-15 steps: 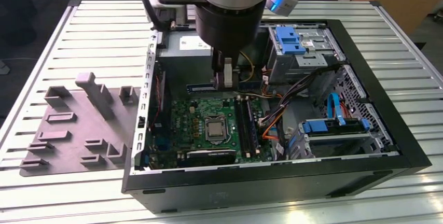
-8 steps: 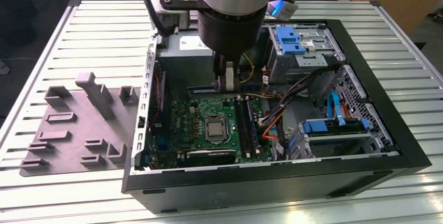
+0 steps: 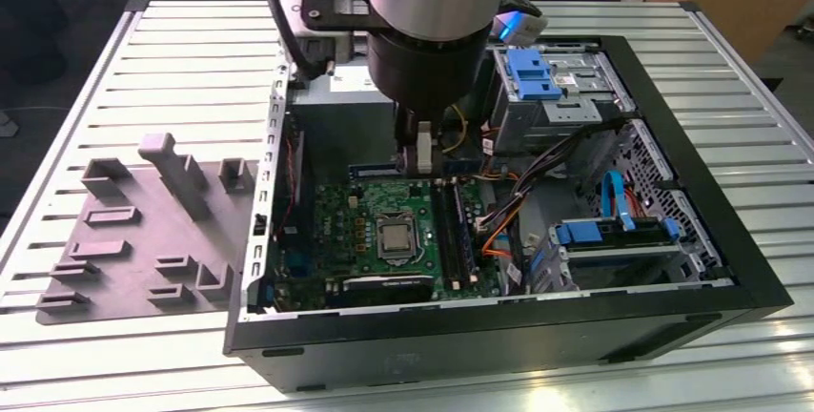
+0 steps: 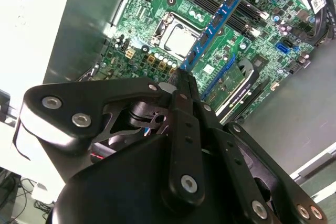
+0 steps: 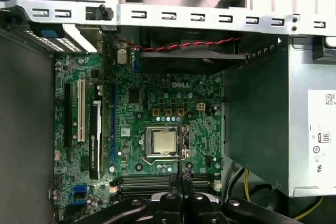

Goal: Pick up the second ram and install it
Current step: 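Pick up the second ram and move it above second insertion slot, then insert the second ram into the second slot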

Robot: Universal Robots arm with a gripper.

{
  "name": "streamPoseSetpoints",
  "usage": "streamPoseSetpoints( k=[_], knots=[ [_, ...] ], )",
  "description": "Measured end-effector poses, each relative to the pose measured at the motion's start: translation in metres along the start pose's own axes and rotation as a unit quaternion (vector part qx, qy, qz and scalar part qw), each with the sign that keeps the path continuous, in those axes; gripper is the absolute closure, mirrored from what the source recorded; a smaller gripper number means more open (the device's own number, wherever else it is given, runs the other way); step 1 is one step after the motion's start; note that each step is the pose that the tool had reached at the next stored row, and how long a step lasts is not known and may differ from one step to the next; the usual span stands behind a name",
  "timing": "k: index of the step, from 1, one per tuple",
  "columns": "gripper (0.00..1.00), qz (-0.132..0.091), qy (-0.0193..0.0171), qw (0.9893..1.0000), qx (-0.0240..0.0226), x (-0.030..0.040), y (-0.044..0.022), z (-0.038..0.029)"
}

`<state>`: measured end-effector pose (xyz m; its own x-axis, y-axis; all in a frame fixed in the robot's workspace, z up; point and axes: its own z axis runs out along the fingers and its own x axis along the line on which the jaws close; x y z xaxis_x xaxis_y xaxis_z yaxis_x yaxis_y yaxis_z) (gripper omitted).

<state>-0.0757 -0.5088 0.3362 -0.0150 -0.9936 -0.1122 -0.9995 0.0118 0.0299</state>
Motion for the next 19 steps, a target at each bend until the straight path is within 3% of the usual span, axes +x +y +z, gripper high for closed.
streamPoseSetpoints(
  k=[11, 19],
  knots=[
    [0.88, 0.001, 0.0008, 1.0, -0.0013, 0.0009, -0.0021, 0.0083],
    [0.88, 0.001, 0.0009, 1.0, -0.0014, 0.001, -0.0022, 0.009]
  ],
)
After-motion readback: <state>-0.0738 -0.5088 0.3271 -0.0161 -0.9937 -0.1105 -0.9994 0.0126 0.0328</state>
